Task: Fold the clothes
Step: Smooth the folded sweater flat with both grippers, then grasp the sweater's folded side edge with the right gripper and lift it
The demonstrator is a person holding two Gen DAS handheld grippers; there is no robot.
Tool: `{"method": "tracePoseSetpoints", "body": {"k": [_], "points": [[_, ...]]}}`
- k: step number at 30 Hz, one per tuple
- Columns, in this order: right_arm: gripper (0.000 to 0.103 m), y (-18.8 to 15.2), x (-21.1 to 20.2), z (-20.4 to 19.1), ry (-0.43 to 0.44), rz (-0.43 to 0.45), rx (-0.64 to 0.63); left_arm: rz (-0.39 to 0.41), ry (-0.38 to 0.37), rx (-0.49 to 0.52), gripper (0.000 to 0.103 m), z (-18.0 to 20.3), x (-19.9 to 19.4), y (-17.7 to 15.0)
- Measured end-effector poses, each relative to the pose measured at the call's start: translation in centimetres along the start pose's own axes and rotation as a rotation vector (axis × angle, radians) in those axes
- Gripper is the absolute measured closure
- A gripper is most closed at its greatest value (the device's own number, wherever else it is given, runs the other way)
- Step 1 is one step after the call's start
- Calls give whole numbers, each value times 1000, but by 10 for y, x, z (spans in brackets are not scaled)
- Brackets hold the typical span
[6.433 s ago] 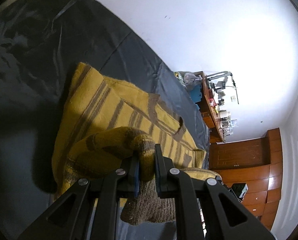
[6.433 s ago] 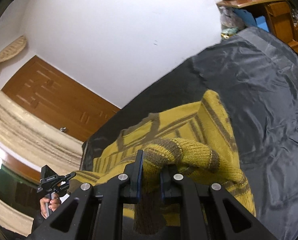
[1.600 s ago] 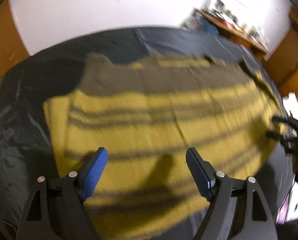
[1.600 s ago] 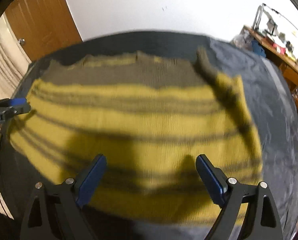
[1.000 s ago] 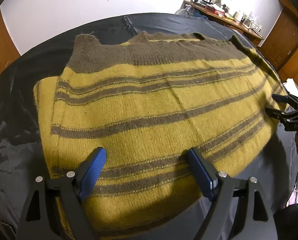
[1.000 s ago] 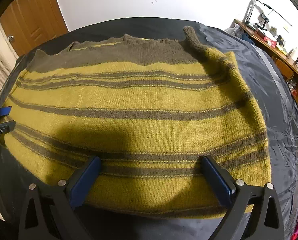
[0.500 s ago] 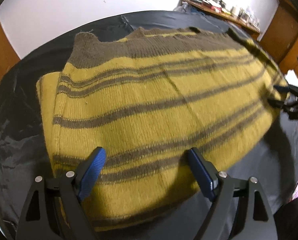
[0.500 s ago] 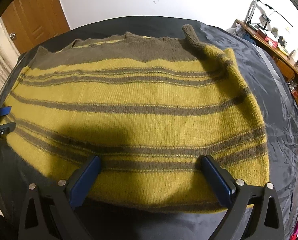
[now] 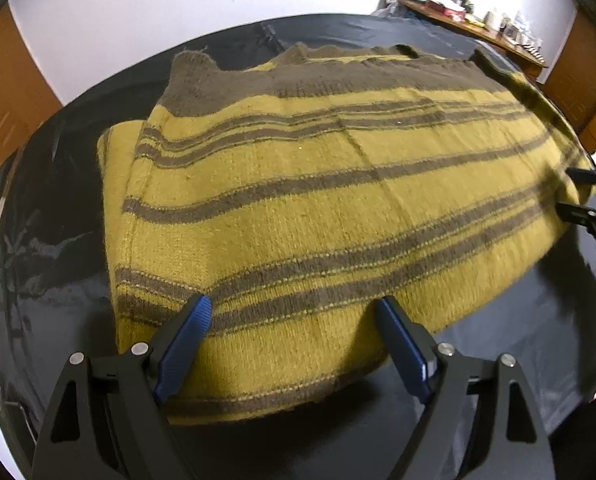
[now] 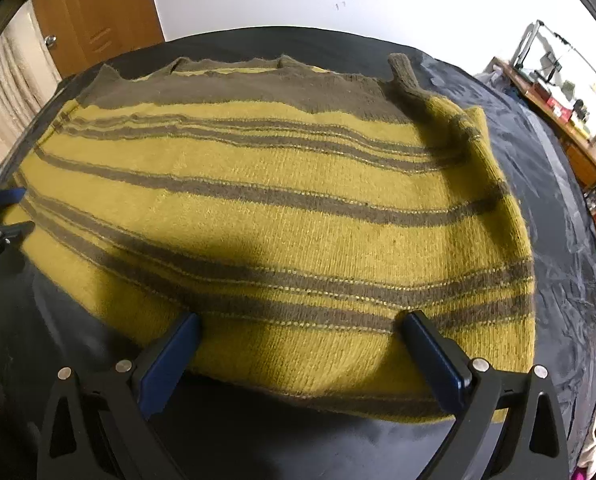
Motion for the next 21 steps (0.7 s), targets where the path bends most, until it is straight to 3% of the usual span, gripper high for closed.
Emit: {"method": "tracePoseSetpoints", "body": {"k": [3, 8, 15, 21], "points": [[0, 2, -20, 9, 61, 51, 91, -45, -18, -71, 16, -4, -5, 8], [0, -19, -67, 58, 180, 185, 343, -23, -113, -156, 16, 10, -28, 28], [0, -68, -82, 121, 339, 259, 693, 9, -156, -20, 16, 77, -45, 53], [1, -66, -69, 123, 459, 270, 755, 2, -166, 1, 16, 113, -47, 62]]}}
Point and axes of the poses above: each gripper's, at about its wrist camera, not at the fingertips, and x roughly the way its jaws point, z to its right, y to its top, the point moved 7 cm from there along x, roughly the way its jaws point, and after that the axes turned 8 degrees about y, right-handed, at the moved point
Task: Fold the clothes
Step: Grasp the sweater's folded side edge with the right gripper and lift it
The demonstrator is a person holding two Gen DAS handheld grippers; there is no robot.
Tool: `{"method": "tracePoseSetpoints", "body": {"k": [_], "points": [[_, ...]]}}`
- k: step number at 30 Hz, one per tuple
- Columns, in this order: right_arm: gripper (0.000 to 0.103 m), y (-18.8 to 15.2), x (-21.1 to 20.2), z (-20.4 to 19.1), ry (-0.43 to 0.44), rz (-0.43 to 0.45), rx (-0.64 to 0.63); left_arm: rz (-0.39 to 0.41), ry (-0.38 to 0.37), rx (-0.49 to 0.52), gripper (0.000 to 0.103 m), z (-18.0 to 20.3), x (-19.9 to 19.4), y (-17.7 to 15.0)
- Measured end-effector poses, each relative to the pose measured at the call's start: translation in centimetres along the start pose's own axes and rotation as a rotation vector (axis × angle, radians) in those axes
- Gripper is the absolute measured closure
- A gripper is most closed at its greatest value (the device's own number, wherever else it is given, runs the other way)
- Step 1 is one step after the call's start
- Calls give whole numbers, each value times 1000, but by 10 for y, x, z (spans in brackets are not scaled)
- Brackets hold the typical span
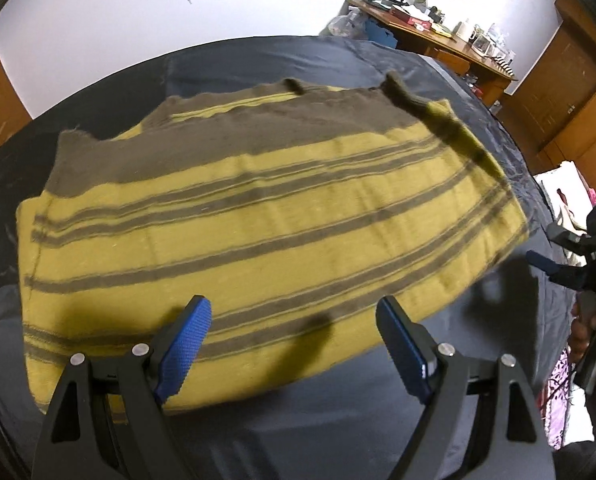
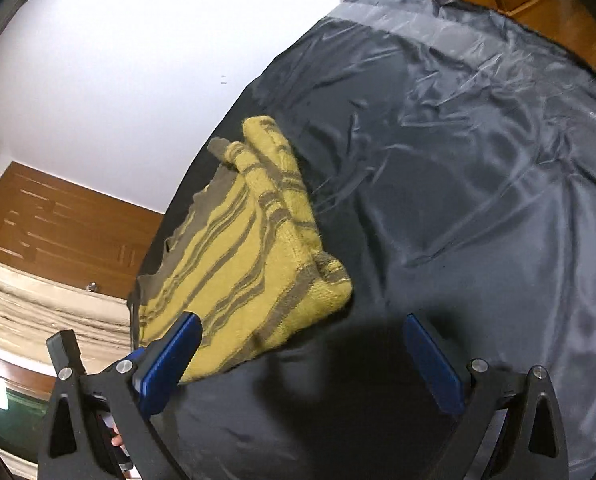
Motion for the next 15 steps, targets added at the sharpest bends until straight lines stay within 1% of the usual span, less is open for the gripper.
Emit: {"method": "tracePoseSetpoints", "body": {"k": [4, 12, 15], "points": [[1, 2, 13, 2, 38, -23, 7, -7, 9, 11, 16, 12, 4, 3], [2, 10, 25, 1, 122, -20, 21, -29, 27, -10, 16, 18, 5, -5], [15, 14, 32, 2, 158, -25, 40, -38, 33, -20, 16, 18, 4, -8]]}}
Point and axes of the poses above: each gripper's, at about its wrist camera, not at the fingertips, and x roughly the way its jaws point, z to its right, y to its top, the point moved 7 cm from there along x, roughly the way its jaws point, and after that the axes turned 8 degrees about y, right-handed, at the moved point
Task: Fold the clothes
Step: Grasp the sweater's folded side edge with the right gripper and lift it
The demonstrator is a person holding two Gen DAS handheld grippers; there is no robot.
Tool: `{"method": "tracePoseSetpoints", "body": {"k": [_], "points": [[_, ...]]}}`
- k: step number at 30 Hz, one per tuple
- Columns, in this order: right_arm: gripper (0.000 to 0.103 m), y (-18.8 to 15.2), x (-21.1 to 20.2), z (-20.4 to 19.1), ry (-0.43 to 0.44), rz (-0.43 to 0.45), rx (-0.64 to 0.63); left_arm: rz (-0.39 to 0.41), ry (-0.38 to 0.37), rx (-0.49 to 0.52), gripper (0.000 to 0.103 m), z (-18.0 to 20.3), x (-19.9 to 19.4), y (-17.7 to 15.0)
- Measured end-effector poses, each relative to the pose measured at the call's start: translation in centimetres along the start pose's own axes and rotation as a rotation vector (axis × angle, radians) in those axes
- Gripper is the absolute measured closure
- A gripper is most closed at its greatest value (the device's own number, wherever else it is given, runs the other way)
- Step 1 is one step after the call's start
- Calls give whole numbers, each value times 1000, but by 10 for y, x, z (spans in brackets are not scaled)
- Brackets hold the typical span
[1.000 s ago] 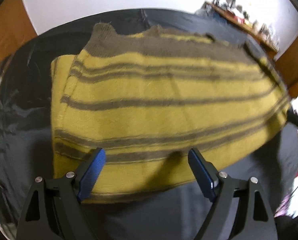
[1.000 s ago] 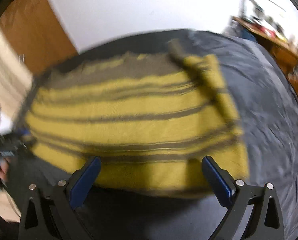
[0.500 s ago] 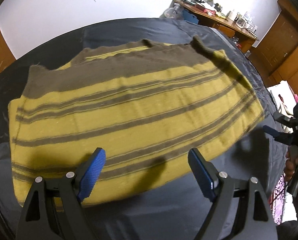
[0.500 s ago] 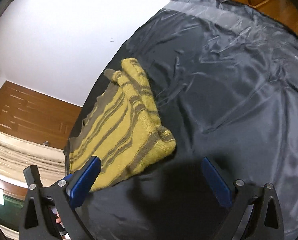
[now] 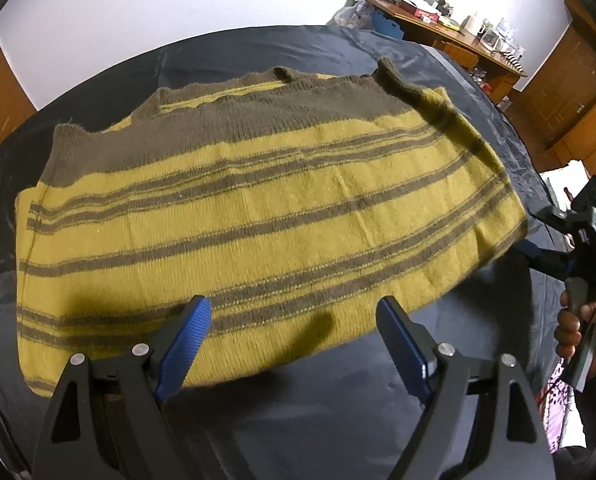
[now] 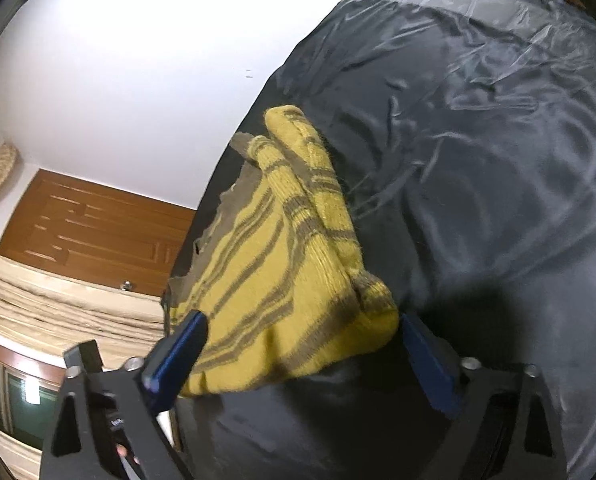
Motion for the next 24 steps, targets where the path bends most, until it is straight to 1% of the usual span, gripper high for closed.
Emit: {"method": "tracePoseSetpoints", "body": {"k": [2, 3, 4, 5, 7, 15, 18, 22, 24], "points": [[35, 2, 3, 3, -2, -2, 7, -4, 3, -4, 16, 1, 0, -1], [40, 4, 5, 5, -4, -3, 13, -5, 5, -4, 16, 2, 0, -2], [48, 6, 8, 7, -2, -4, 22, -6, 7, -4, 16, 3, 0, -3], [52, 8, 10, 8, 3, -5, 33, -7, 9, -4, 16, 4, 1, -3], [54, 9, 13, 10, 19, -8, 50, -7, 11, -4, 16, 6, 1, -5], [54, 12, 25, 3, 52, -39, 48, -8, -3, -20, 16, 19, 0, -2], [54, 14, 35, 1, 54, -48, 47, -6, -24, -30, 16, 28, -2, 7], [55, 16, 43, -6, 42, -66, 9, 8, -65, -48, 16, 43, -9, 24], [60, 16, 45, -6, 38, -69, 10, 15, -86, -58, 16, 49, -12, 32]]}}
Point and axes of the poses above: each gripper's, at about its wrist camera, not at the fingertips, and x roughly the way its jaws point, z to its right, y to its top, the point moved 7 cm from there along x, roughly the way its jaws point, and after that the axes turned 8 degrees about y, right-handed, at the moved point
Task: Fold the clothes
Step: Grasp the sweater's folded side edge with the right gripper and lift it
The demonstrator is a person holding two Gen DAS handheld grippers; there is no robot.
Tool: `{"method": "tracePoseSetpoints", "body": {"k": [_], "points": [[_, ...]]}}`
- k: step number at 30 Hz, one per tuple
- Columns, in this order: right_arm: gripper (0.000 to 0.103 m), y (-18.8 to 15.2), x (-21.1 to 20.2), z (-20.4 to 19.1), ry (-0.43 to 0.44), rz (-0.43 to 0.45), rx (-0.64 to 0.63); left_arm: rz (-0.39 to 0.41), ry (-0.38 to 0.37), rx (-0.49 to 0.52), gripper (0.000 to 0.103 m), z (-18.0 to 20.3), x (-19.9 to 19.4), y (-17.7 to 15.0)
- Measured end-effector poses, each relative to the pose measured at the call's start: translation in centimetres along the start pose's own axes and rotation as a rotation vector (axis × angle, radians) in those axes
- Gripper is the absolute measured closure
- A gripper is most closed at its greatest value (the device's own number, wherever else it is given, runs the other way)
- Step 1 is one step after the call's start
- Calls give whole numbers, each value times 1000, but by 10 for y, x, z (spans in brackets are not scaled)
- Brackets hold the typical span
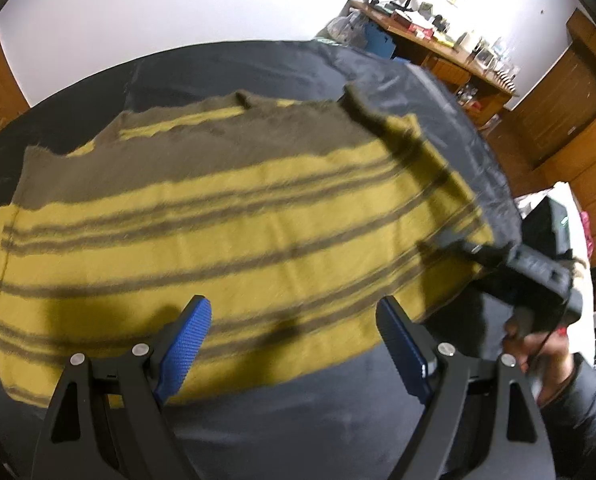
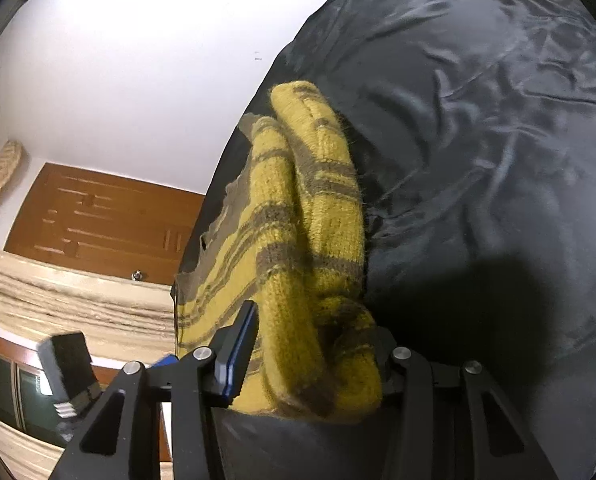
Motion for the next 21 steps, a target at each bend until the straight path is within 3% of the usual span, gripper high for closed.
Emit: {"method": "tracePoseSetpoints", "body": {"k": [1, 10, 21], "points": [[65, 1, 0, 1, 1, 3, 9, 2, -6, -7, 16, 2, -1, 3], [65, 4, -1, -2, 52, 25, 38, -51, 12, -84, 16, -14, 6, -9], [67, 5, 6, -8, -10, 40, 49, -74, 69, -113, 16, -47, 15, -10]]}}
Point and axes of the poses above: each gripper's, at about its wrist camera, not at the fingertips, and x roughly the way its jaws point, z to its right, y to its top, the point moved 7 cm from there along x, roughly the way its jaws point, and after that the axes turned 8 degrees about y, right-handed, at the moved point
